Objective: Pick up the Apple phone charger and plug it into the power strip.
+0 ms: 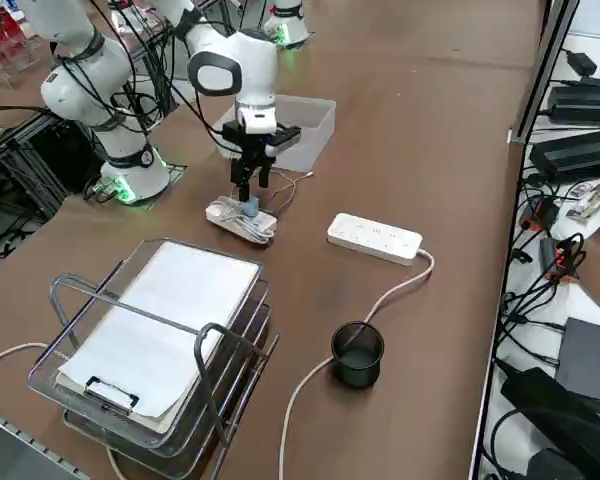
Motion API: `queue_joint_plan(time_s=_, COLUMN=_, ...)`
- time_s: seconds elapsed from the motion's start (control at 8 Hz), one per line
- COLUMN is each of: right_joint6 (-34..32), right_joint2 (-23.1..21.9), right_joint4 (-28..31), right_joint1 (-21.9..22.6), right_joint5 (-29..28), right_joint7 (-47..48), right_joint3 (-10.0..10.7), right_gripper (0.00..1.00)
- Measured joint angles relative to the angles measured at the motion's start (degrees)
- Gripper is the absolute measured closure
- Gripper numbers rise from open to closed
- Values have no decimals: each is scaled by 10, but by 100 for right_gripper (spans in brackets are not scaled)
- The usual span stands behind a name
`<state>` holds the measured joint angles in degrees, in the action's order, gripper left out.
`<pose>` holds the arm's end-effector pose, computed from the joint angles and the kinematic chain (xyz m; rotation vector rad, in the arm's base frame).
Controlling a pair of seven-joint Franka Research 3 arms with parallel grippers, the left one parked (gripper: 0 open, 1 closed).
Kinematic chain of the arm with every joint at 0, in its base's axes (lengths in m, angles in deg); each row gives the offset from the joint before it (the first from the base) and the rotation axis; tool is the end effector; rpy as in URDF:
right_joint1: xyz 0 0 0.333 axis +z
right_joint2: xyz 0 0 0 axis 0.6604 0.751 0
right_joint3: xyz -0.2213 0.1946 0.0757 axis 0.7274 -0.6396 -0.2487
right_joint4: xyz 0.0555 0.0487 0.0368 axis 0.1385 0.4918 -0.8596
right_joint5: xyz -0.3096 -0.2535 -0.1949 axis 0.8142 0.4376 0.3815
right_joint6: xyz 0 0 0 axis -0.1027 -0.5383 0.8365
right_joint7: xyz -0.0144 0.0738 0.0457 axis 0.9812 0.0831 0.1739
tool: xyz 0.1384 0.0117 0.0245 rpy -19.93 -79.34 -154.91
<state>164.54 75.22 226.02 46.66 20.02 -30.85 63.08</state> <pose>0.4463 0.0270 0.1573 2.8532 -0.1741 -0.1099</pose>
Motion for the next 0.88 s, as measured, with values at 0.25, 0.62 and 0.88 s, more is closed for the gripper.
queue_joint_plan(time_s=0.25, right_joint6=3, right_joint2=10, right_joint4=0, right_joint1=-6, right_joint5=11, right_joint7=12, right_joint3=0, right_gripper=4)
queue_joint_plan(time_s=0.62, right_joint6=4, right_joint2=27, right_joint4=0, right_joint1=-8, right_joint5=45, right_joint7=54, right_joint3=1, right_gripper=16)
queue_joint_plan(time_s=0.88, right_joint6=4, right_joint2=31, right_joint4=0, right_joint1=-8, right_joint5=57, right_joint7=65, right_joint3=1, right_gripper=44)
